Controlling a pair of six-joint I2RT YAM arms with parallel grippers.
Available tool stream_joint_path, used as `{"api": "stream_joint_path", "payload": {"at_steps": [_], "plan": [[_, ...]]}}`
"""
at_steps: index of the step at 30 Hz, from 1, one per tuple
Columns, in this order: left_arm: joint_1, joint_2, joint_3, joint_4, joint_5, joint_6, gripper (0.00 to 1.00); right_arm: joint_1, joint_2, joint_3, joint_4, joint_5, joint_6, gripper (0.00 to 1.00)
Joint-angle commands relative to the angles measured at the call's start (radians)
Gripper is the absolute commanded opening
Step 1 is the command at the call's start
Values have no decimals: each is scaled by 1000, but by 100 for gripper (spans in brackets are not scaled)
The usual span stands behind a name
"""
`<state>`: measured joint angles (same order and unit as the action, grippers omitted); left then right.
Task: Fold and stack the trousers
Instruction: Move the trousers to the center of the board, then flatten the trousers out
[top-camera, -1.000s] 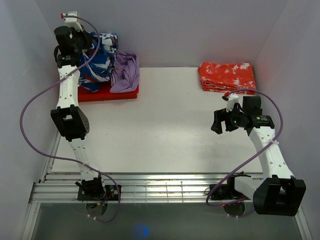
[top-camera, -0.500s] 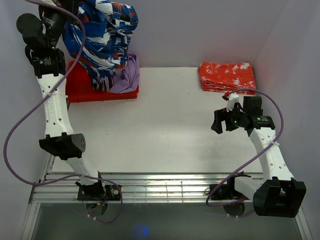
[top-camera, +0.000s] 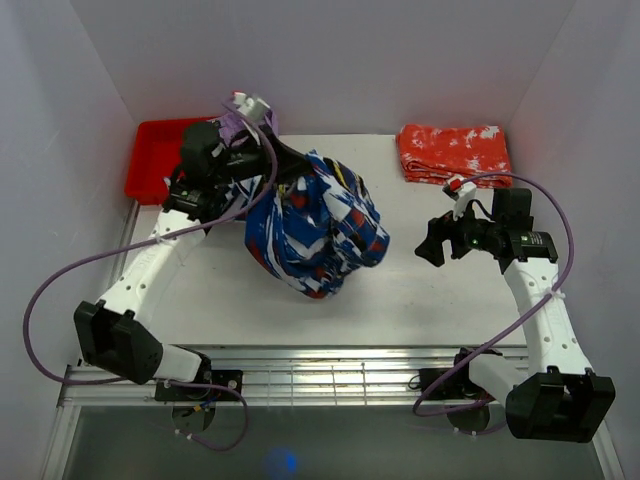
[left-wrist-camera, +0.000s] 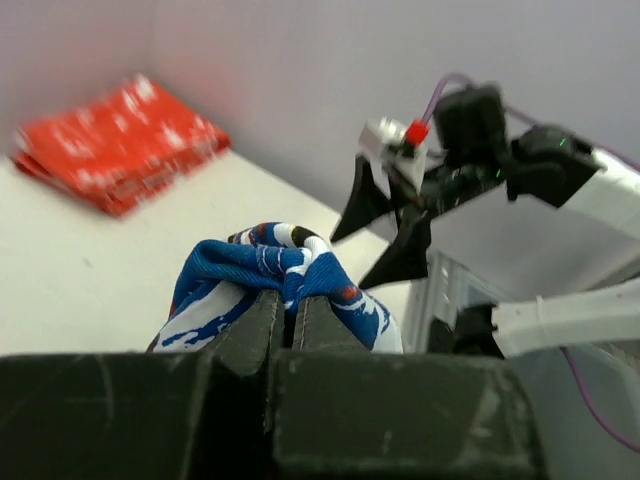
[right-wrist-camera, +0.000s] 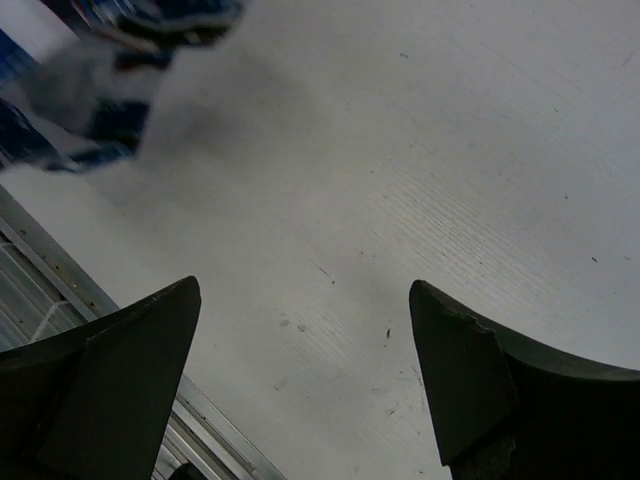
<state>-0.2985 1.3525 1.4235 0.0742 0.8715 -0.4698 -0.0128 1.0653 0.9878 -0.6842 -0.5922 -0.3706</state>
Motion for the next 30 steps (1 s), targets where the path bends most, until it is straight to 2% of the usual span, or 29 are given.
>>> {"api": "stream_joint_path", "payload": {"at_steps": [1, 6, 7, 8, 10, 11, 12, 14, 15, 17, 20, 21, 23, 26, 30], "plan": [[-79, 19, -75, 70, -48, 31, 0, -6, -57, 18, -24, -165, -48, 90], [-157, 193, -71, 66, 17, 20, 0, -6, -60, -5, -84, -160, -151, 90], [-160, 239, -71, 52, 2, 29, 12, -6, -61, -5, -95, -138, -169, 90], [-165, 259, -66, 30, -14, 51, 28, -7, -62, -5, -104, -117, -191, 91], [-165, 284, -19, -97, -77, 118, 55, -9, -62, -12, -109, -13, -229, 91], [-163, 290, 6, -199, -118, 204, 75, -12, -61, -17, -109, 21, -241, 91], [-163, 290, 50, -238, -194, 244, 78, -15, -54, -20, -107, 81, -258, 92], [-137, 277, 89, -312, -235, 340, 80, -33, -44, -17, -107, 107, -266, 92], [-101, 261, 116, -423, -241, 393, 81, -42, -28, -5, -116, 85, -258, 92], [-17, 247, 147, -505, -224, 448, 82, -45, 2, 8, -146, 63, -243, 92], [146, 208, 147, -695, -195, 670, 84, -46, 77, -3, -166, 58, -186, 93], [175, 209, 140, -782, -207, 804, 84, -46, 97, -5, -179, 55, -177, 93], [238, 220, 111, -865, -242, 957, 84, -46, 165, -1, -193, 25, -139, 94], [297, 244, 37, -901, -278, 1164, 84, -44, 220, -20, -97, -30, -17, 94], [367, 284, -4, -924, -302, 1267, 81, -41, 309, -29, -44, -24, 53, 96]]}}
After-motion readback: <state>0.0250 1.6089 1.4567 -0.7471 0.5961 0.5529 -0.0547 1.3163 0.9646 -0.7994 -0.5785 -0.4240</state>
